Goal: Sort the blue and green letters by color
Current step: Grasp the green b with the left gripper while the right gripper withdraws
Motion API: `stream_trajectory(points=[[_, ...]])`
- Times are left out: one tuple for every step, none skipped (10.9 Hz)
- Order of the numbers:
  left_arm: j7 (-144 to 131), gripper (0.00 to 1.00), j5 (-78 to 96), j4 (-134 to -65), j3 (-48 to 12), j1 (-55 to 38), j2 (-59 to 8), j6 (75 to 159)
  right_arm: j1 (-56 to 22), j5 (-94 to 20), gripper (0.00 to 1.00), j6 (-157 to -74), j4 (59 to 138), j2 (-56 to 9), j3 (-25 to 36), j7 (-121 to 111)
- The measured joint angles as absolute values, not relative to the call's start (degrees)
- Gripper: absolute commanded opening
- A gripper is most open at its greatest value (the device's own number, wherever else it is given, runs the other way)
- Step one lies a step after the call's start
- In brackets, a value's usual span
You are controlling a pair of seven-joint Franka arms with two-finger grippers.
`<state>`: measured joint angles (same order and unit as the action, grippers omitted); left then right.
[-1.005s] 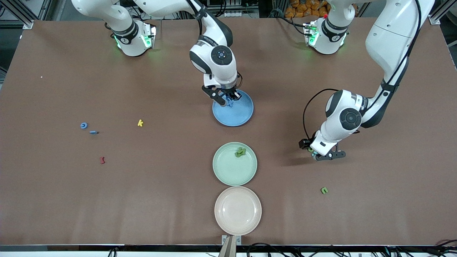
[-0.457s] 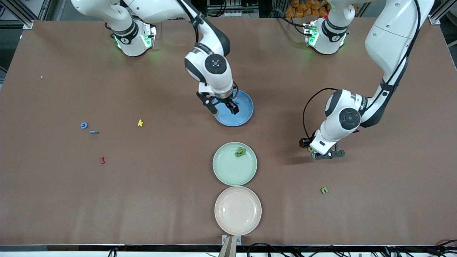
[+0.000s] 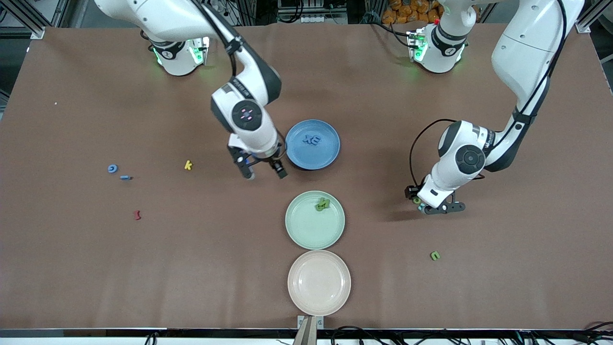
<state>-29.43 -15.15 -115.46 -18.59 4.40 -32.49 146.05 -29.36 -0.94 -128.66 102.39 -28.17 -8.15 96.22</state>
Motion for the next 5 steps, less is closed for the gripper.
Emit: stream_trajectory(points=[[-29.4, 0.68, -15.9, -115.4, -18.6, 4.8, -32.5, 146.2, -26.4, -0.9, 1.00, -128.3, 102.4, -28.0, -8.1, 96.0], [-29.4, 0.68, -16.5, -115.4, -18.6, 5.0, -32.6, 146.3, -23.4, -0.4, 1.00, -128.2, 102.4, -27.6, -8.1, 95.8], [-29.4, 0.67, -16.8, -115.4, -18.5, 5.1, -32.6, 146.3, -20.0, 0.5, 1.00, -127.8, 102.4, -27.2, -8.0, 95.7], [-29.4, 0.66, -16.8, -115.4, -18.6, 5.1, -32.7, 146.4, -16.8, 2.1, 1.00, -127.4, 102.5, -26.9, -8.0, 95.6], [-29.4, 0.63, -16.8, -115.3, -18.6, 5.1, -32.8, 146.4, -13.4, 3.8, 1.00, -127.1, 102.9, -26.5, -8.0, 95.5]])
